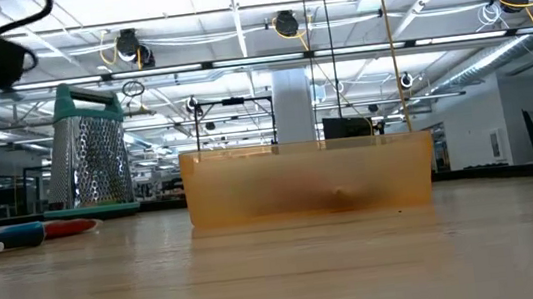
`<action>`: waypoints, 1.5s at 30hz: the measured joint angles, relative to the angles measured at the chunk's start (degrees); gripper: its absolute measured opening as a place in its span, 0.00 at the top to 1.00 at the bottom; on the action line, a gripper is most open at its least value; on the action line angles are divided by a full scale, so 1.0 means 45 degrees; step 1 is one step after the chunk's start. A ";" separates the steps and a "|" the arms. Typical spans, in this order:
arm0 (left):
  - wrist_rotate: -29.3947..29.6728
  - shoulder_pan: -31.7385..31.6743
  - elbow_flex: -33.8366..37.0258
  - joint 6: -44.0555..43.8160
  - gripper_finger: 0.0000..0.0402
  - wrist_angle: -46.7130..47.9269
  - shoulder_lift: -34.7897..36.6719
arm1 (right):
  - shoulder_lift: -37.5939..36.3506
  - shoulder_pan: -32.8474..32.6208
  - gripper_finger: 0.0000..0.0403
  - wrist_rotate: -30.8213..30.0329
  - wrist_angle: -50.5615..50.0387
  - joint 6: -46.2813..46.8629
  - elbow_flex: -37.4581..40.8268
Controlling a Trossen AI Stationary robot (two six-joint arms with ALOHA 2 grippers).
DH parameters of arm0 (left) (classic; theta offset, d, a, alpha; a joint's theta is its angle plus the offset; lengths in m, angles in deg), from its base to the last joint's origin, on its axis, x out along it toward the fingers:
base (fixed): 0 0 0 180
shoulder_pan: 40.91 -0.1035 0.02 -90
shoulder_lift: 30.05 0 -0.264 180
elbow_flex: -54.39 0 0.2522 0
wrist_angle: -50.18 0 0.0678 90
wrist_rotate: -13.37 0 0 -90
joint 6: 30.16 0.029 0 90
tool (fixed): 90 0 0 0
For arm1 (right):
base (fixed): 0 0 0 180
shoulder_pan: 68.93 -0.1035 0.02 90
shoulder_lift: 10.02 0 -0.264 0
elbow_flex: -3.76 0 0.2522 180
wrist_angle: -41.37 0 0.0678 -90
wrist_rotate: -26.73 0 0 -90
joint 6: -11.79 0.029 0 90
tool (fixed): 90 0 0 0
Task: Pick & Place Food Item
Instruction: Put the red popcorn bag into the orange bin
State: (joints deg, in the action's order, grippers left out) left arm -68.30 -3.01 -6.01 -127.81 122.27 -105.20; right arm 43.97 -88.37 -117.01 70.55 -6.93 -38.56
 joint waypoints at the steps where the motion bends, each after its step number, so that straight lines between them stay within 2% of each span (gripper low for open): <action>1: -0.0062 0.0088 0.0113 -0.0123 0.34 0.0063 -0.0117 | 0.0000 0.0000 0.48 0.0003 0.0000 0.0000 0.0000; 12: -0.0111 0.0135 0.1812 -0.1333 0.34 -0.0039 -0.0472 | 0.0002 0.0000 0.48 0.0010 0.0005 0.0335 0.0000; 16: -0.0263 0.0135 0.2467 -0.1976 0.34 -0.0887 -0.0467 | 0.0005 0.0000 0.48 0.0015 0.0010 0.0335 0.0000; 23: -0.0270 0.0130 0.3043 -0.1697 0.36 -0.2237 -0.0419 | 0.0005 0.0000 0.48 0.0015 0.0010 0.0340 0.0000; 26: -0.0288 0.0130 0.3048 -0.1721 0.43 -0.2350 -0.0424 | 0.0005 0.0000 0.48 0.0015 0.0011 0.0340 0.0000; 38: -0.0488 0.0130 0.3049 -0.2066 0.94 -0.2431 -0.0440 | 0.0005 0.0000 0.48 0.0015 0.0010 0.0340 0.0000; 40: -0.0518 0.0130 0.3060 -0.2086 0.98 -0.2355 -0.0365 | 0.0005 0.0000 0.48 0.0015 0.0010 0.0340 0.0000; 45: -0.0209 0.0112 0.2875 -0.2140 0.99 -0.1891 0.0194 | 0.0005 0.0000 0.48 0.0019 0.0010 0.0389 0.0000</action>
State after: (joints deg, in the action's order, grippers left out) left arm -69.24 -2.51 6.92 -137.44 113.76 -104.32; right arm 44.00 -88.37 -116.92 70.59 -5.18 -38.56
